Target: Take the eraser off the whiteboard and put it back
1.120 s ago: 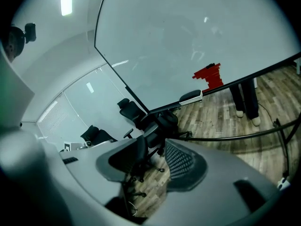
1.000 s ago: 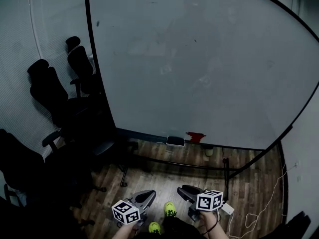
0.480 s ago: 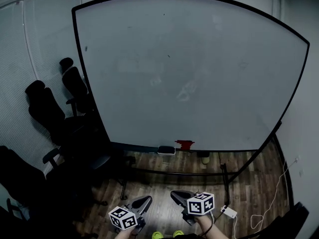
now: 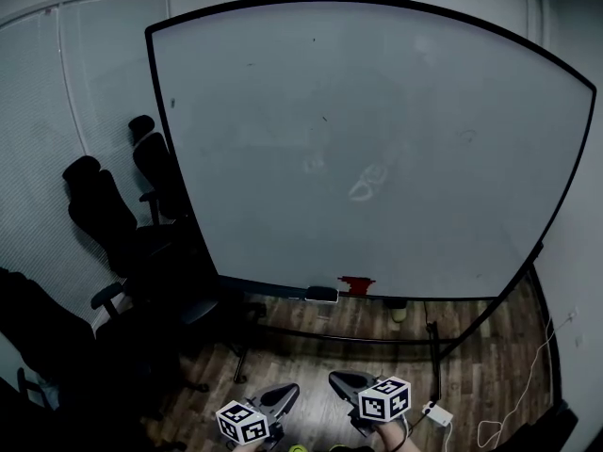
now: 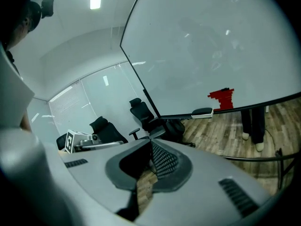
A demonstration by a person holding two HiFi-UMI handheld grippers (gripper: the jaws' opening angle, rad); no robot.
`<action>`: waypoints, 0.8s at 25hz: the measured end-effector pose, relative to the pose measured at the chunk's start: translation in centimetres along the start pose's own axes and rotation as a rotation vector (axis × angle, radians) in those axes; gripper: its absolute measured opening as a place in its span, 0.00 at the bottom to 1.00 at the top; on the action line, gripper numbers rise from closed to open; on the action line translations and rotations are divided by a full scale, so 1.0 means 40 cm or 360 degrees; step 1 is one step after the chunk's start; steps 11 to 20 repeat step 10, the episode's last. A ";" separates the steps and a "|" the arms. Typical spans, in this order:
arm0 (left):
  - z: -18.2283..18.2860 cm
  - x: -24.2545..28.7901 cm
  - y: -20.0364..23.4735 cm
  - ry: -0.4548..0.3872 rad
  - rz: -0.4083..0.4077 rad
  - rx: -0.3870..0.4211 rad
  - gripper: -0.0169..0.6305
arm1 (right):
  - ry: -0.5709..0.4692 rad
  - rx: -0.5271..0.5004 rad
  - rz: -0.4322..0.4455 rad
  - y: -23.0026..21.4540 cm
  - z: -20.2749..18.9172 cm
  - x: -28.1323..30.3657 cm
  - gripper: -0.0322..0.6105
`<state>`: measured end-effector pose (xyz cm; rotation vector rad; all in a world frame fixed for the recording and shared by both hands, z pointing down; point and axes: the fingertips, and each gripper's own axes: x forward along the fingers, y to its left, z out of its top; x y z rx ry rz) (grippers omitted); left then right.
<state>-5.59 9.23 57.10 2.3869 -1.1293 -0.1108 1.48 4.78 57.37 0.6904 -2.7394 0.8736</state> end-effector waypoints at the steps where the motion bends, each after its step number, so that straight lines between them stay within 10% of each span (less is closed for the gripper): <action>1: 0.003 0.005 0.000 -0.0006 0.0001 0.0003 0.04 | -0.0006 -0.0014 0.0002 0.000 0.005 0.000 0.08; 20: 0.026 0.048 -0.017 -0.0025 -0.0032 0.0027 0.04 | -0.0005 -0.0063 0.0006 -0.009 0.019 -0.009 0.08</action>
